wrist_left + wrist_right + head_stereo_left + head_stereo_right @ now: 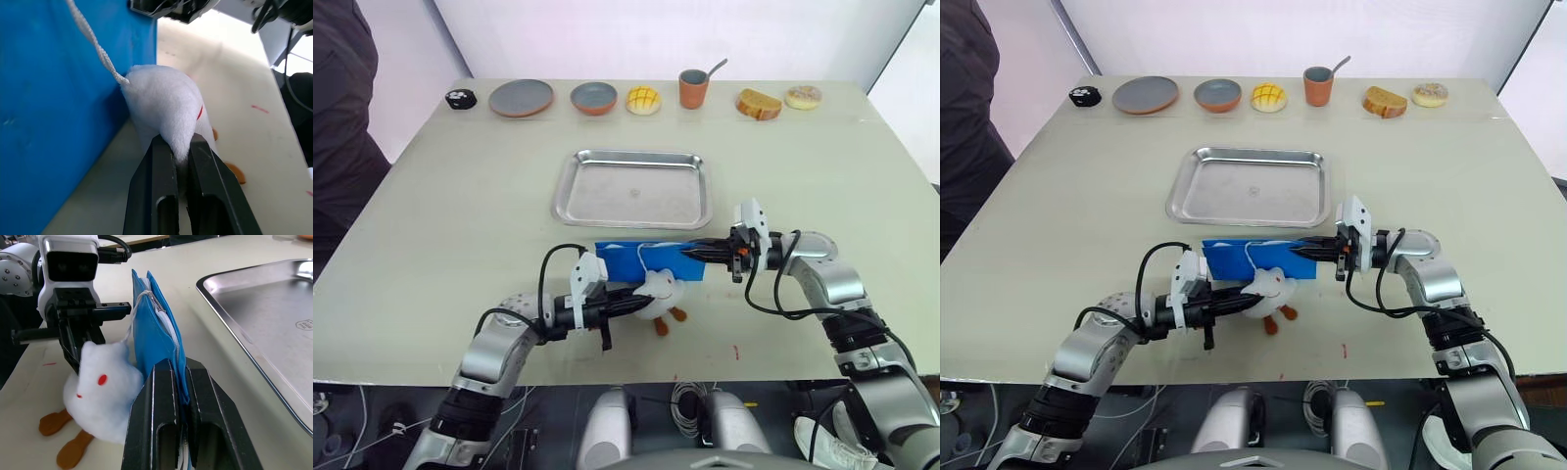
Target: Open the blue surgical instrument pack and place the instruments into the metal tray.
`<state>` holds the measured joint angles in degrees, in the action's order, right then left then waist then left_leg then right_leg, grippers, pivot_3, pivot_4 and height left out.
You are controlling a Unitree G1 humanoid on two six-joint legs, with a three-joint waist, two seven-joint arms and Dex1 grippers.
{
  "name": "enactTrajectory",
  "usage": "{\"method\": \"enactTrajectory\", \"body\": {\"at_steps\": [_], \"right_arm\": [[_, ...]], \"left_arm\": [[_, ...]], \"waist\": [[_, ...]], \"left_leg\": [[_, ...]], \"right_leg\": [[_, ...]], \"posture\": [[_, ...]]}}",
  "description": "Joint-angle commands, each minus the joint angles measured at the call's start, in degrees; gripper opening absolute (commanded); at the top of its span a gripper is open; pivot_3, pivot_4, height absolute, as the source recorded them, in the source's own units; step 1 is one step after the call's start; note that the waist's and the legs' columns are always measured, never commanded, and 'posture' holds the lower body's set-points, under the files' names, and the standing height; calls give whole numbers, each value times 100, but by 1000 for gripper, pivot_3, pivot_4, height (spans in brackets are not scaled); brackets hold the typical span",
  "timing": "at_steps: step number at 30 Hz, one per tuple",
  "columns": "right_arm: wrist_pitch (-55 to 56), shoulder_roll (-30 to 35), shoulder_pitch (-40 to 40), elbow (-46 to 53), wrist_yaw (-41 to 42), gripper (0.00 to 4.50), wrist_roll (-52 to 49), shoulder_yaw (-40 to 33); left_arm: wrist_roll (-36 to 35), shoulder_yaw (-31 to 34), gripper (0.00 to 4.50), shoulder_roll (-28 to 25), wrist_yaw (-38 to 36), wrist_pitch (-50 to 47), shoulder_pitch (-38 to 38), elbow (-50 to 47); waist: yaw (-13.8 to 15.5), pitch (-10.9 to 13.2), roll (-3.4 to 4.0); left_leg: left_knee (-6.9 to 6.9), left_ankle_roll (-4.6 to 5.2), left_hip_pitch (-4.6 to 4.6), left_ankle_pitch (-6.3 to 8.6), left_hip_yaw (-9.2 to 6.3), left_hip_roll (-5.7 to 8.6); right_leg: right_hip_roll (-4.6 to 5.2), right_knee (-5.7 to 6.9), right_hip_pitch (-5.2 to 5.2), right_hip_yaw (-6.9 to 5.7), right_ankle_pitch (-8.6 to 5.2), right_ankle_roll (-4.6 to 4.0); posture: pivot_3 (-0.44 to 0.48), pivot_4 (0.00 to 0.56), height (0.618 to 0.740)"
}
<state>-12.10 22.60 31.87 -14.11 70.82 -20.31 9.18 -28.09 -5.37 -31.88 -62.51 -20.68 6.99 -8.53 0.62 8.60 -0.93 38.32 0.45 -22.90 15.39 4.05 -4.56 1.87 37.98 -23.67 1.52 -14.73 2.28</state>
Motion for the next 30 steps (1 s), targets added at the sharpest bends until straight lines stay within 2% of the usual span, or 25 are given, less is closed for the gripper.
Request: {"method": "enactTrajectory", "body": {"at_steps": [1,8,17,25,30], "right_arm": [[102,-7,-5,135,-28,0,-18,-77],[206,-72,23,6,-72,0,6,-92],[288,-59,23,-140,-41,0,32,-97],[276,32,-3,-162,-13,0,27,-128],[253,97,25,-212,19,0,23,-150]], "left_arm": [[-458,514,65,-261,-288,2,41,-344],[-1006,1355,65,-869,-667,-217,115,-165],[-1005,1972,65,-1696,-1126,-335,297,670],[-927,2096,65,-2118,-1287,-451,304,1037],[-652,1949,65,-2457,-1616,-333,278,1454]], "waist": [[-3,0,0],[-5,0,0],[-18,0,0],[-12,0,0],[-3,1,0]], "left_leg": [[0,0,0,0,-1,0],[0,0,0,0,-1,0],[-1,0,0,0,-1,-1],[-1,0,0,0,1,-1],[-1,0,0,0,2,-1]], "right_leg": [[0,0,0,0,0,0],[0,-1,0,-1,0,0],[0,0,-1,-3,-1,0],[1,0,0,-3,-1,0],[1,0,-1,-3,-1,0]], "posture": [[0,150,740],[0,150,740],[0,150,740],[0,150,740],[0,150,740]]}}
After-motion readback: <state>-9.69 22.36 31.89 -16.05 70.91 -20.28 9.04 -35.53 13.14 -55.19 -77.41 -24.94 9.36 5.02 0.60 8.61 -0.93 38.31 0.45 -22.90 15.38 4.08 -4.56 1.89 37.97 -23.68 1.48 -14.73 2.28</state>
